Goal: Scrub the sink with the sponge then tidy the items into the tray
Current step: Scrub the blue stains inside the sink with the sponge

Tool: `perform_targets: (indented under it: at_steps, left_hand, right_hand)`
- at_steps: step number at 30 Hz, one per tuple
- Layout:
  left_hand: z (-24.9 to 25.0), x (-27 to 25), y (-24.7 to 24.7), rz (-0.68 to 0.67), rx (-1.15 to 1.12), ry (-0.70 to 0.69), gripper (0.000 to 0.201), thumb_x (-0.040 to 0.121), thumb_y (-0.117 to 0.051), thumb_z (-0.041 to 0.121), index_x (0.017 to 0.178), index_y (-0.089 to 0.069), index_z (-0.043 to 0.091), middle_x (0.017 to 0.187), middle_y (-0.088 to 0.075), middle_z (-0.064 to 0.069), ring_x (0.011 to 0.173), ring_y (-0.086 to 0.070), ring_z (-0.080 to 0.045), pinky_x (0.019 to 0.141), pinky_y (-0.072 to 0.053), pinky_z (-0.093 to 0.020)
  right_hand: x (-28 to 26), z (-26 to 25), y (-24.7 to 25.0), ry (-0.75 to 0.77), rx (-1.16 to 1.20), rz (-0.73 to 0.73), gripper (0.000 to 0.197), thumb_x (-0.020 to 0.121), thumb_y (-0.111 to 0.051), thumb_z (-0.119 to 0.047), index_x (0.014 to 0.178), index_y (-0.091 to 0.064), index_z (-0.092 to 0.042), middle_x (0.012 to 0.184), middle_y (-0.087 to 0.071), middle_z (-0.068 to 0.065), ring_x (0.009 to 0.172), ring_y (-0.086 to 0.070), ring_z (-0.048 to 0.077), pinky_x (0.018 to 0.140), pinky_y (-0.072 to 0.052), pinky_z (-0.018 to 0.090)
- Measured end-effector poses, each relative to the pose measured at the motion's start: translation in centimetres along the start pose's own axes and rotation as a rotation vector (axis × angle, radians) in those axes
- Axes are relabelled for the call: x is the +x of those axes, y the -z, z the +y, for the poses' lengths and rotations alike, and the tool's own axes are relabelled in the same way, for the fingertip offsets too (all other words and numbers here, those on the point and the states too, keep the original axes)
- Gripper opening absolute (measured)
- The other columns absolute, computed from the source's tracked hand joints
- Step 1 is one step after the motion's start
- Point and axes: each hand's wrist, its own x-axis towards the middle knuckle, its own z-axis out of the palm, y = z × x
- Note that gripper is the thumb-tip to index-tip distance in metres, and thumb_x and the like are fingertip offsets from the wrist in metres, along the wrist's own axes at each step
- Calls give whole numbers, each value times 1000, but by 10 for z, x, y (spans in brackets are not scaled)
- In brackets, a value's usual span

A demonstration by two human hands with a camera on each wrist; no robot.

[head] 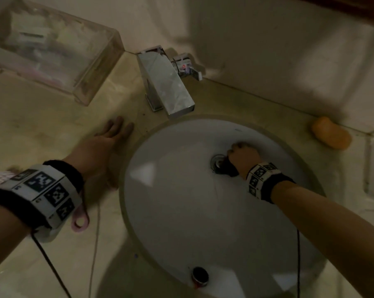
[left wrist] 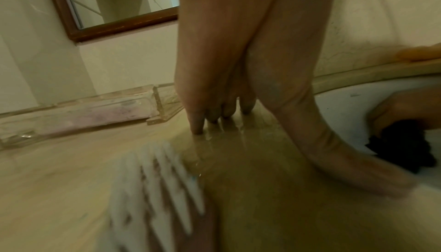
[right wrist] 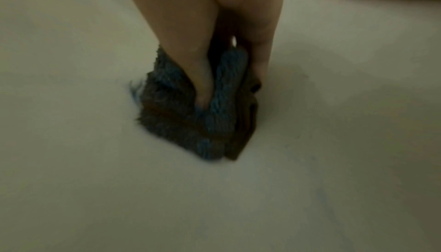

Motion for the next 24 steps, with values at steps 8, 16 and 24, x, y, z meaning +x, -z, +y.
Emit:
perform_targets:
  at_steps: [8, 16, 24]
  left_hand:
    - [0, 2, 0, -5, 31, 12, 152, 42, -94, 33, 148, 13, 30, 159, 21, -4, 149, 9, -24, 121, -17, -44]
    - [-3, 2, -2, 22, -7, -9, 143, 49, -92, 34, 149, 10, 31, 159, 19, -3, 149, 9, -23, 119, -19, -43]
    - [-2, 1, 0, 15, -23, -8, 151, 42, -94, 34, 149, 12, 27, 159, 18, -5, 148, 10, -24, 121, -17, -43]
  right_hand:
    - [-39, 20, -3, 207, 197, -264, 31, 89, -59, -25, 111, -62, -4, 116, -66, 13, 99, -61, 23, 93, -48, 32]
    - [-33, -36, -18, 261, 303, -332, 24, 89, -58, -26, 72, -49, -12, 93, -57, 20, 88, -57, 23, 75, -40, 27]
    - [-4, -10, 1, -76, 525, 31, 33, 93, -49, -23, 62, -44, -14, 67, -45, 1, 70, -52, 20, 75, -35, 28]
